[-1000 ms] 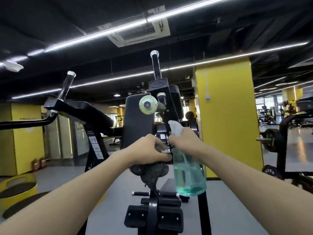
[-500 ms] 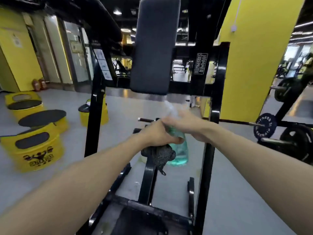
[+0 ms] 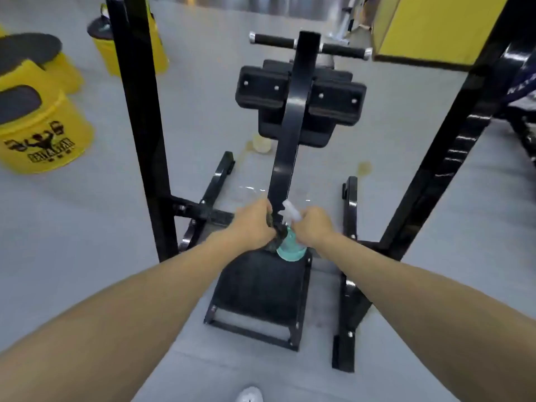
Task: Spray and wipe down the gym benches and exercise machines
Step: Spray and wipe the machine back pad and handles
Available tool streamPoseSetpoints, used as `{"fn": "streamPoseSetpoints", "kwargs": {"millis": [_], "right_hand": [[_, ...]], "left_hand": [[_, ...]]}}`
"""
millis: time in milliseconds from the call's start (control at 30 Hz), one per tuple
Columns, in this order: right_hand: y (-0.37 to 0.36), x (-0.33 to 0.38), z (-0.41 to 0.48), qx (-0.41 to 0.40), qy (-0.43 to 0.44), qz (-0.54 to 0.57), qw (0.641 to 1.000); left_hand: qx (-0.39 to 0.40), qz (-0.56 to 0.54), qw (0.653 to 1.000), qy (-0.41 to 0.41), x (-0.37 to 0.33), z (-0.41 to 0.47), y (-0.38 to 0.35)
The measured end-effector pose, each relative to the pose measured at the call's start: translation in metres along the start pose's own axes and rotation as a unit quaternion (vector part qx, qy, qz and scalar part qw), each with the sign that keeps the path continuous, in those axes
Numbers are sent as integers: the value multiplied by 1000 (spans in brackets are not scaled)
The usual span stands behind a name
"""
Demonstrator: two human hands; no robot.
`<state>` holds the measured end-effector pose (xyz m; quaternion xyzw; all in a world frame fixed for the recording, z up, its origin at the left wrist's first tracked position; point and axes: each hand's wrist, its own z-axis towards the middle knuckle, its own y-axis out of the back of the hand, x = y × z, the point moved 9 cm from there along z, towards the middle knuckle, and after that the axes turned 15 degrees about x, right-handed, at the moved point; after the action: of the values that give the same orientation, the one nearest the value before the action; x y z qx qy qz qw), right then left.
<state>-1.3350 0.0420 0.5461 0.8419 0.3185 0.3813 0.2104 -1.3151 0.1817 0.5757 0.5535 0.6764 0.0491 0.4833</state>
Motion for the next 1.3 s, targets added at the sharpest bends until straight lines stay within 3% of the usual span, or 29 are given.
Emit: {"fn": "streamPoseSetpoints", "kwargs": {"millis": [167, 333, 533, 700, 767, 833, 867, 967, 1067, 1233, 1300], "right_hand": [[-112, -73, 96, 38, -78, 57, 995], [-186, -113, 155, 57, -91, 52, 993], [-219, -130, 178, 66, -94, 20, 993], [-209, -128, 160, 60, -94, 75, 991], [-186, -116, 144, 36, -89, 85, 992], [-159, -97, 123, 28, -61, 181, 981], [-149, -86, 112, 53, -47, 275, 959], [-112, -42, 60, 195, 5, 505, 841], [-26, 2, 3, 193, 112, 590, 776], [143, 12, -114, -2, 199, 506, 839], [205, 4, -174, -87, 215, 482, 845]], "left_hand": [[4, -26, 999, 26, 102, 49, -55], [5, -44, 999, 25, 160, 76, -97], [3, -68, 997, 27, 189, 93, -122], [-1, -79, 997, 21, 177, 92, -116], [-10, -84, 996, 12, 160, 88, -105], [-27, -88, 996, -4, 132, 82, -86], [-40, -90, 995, -16, 114, 77, -75], [-59, -102, 990, -74, 42, 60, -36], [-76, -98, 983, -134, -40, 35, 7], [-7, -71, 963, -259, -207, -29, 61], [-11, -74, 945, -318, -279, -67, 82]]}}
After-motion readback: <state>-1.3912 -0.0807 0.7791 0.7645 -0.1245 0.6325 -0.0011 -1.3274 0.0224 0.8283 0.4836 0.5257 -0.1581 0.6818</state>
